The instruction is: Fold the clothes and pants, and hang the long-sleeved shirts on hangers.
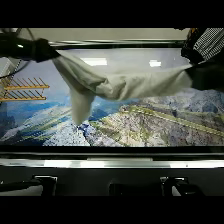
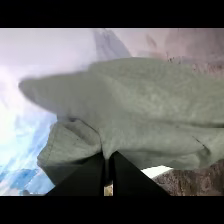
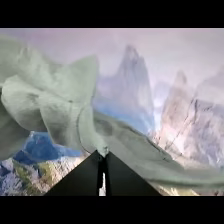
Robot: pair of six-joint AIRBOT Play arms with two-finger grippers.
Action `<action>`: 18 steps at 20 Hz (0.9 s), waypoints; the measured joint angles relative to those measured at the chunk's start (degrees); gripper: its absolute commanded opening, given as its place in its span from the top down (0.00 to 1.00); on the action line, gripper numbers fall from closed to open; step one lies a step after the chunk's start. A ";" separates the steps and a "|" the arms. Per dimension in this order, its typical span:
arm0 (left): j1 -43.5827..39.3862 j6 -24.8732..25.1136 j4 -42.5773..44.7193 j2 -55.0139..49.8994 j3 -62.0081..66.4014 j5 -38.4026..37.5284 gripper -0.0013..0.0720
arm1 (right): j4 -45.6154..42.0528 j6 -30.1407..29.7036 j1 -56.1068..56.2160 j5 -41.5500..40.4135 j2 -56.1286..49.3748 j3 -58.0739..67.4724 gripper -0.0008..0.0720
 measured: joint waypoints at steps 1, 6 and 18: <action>0.09 -1.73 0.76 3.23 0.07 0.02 0.95 | -0.48 0.55 0.00 0.37 1.92 1.36 0.95; 0.17 -10.03 4.09 15.41 0.20 0.02 0.95 | -3.74 5.97 0.02 0.33 9.40 4.42 0.95; 0.13 -14.16 8.44 1.88 -13.29 2.10 0.95 | -5.03 14.56 0.02 -1.44 -22.64 5.03 0.94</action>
